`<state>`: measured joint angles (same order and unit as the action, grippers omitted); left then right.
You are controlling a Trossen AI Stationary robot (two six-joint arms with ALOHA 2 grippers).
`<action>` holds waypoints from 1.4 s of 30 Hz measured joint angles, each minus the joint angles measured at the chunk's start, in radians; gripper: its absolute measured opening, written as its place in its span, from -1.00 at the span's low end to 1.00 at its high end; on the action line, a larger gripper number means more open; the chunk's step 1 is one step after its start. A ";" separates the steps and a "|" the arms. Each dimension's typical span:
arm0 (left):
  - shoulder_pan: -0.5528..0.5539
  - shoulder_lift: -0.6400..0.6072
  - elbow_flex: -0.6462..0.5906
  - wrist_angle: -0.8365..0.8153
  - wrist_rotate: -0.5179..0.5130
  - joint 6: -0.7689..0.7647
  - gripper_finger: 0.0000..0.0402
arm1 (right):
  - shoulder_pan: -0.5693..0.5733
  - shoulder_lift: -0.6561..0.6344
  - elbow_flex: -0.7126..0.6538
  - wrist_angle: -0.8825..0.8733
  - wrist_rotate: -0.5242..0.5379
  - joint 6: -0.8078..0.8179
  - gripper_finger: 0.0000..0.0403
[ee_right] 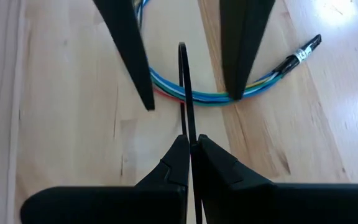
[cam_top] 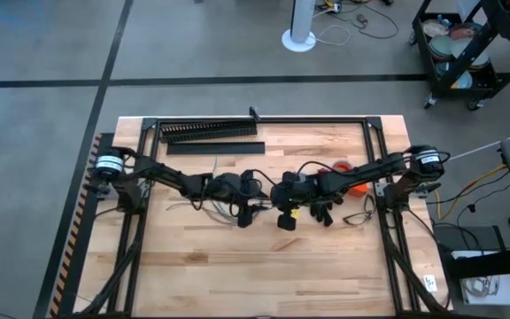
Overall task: Ziptie cables
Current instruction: Wrap the black zip tie on the cable
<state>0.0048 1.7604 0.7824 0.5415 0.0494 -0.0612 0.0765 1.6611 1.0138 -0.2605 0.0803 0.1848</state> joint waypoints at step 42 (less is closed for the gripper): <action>0.000 0.054 0.028 0.044 0.044 -0.080 -0.98 | 0.000 0.001 0.000 0.003 -0.003 0.005 -1.00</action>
<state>0.0044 1.8149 0.8101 0.5858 0.0933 -0.1410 0.0765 1.6623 1.0134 -0.2577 0.0776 0.1902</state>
